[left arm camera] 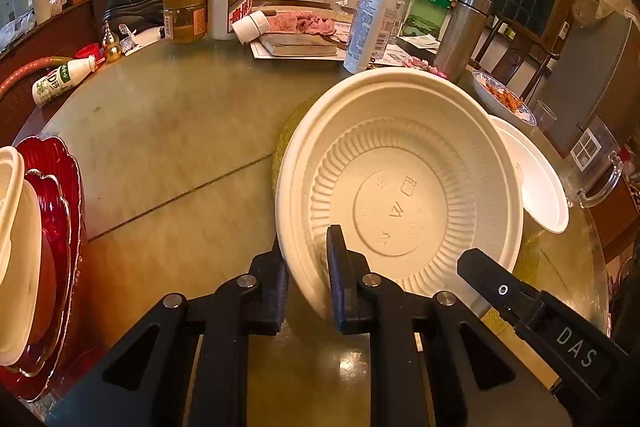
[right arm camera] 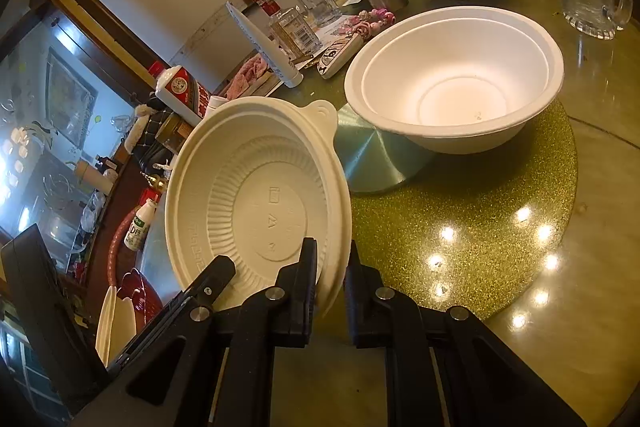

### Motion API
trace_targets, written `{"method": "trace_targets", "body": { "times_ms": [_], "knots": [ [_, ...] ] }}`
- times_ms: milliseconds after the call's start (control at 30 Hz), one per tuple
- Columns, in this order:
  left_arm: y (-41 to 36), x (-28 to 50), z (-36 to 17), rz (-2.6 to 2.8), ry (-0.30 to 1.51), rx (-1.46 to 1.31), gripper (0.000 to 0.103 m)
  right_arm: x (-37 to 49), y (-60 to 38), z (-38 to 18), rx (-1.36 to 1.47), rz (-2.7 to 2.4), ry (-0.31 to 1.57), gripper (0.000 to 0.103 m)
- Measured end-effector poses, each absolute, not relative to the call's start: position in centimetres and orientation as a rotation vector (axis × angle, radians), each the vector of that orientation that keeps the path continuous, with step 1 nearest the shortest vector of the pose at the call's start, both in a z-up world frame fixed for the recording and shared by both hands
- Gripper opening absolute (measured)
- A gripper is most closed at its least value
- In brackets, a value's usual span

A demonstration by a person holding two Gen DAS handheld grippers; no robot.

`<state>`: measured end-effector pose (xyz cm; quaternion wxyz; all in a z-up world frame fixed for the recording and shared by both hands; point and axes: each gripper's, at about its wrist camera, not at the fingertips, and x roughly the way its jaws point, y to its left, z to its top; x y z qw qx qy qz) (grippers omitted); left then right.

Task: Organize plates and bowls
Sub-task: 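Carry the cream plastic bowl with both tools toward the red plate stack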

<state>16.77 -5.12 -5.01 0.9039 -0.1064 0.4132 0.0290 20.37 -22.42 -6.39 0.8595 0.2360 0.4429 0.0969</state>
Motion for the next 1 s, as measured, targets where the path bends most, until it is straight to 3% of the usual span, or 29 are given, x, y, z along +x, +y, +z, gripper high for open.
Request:
{"method": "trace_targets", "body": {
  "times_ms": [1000],
  "knots": [
    [-5.3,16.1,-3.5,0.107,0.787,-0.187,0.016,19.9,-22.4,-5.3,0.487,0.224,0.898,0.012]
  ]
}}
